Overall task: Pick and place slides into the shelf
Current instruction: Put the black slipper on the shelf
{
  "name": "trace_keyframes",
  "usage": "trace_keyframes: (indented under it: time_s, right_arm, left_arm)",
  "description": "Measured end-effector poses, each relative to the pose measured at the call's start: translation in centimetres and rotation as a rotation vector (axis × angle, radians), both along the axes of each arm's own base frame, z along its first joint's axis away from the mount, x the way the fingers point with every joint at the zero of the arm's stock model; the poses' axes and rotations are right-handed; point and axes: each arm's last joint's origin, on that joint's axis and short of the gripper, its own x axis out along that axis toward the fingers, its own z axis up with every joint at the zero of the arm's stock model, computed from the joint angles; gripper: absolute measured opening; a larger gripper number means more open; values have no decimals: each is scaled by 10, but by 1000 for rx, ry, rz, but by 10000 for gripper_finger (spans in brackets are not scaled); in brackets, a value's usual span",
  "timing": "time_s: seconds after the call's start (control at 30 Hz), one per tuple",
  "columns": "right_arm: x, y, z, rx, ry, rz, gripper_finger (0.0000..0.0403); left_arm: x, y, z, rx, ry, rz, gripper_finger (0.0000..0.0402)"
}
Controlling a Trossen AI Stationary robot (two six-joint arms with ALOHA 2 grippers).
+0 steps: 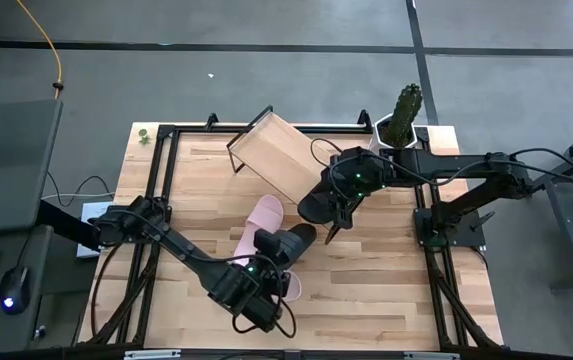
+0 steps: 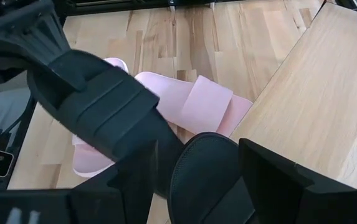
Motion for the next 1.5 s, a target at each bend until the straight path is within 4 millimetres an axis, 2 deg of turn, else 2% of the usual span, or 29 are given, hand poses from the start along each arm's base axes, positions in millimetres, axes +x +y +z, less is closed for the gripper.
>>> trace_keyframes:
  time_s: [0.47, 0.7, 0.83, 1.03, 1.3, 1.5]
  right_arm:
    - [0, 0, 0, 0, 1, -1, 211]
    - [0, 0, 0, 0, 0, 0, 211]
    - [0, 0, 0, 0, 0, -1, 211]
    - [0, -1, 0, -18, 0, -10, 211]
    - [0, -1, 0, -18, 3, -10, 211]
    - [0, -1, 0, -18, 2, -10, 211]
  left_arm:
    - [-22, -20, 1, 17, 41, -11, 0]
    - [-36, -22, 8, 36, 42, 9, 0]
    - [-41, -21, 20, 30, 15, 24, 0]
    - [-46, -25, 47, -25, -68, 9, 0]
    - [-56, -34, 77, 0, -134, -72, 0]
    - [-57, -31, 97, 43, -190, -87, 0]
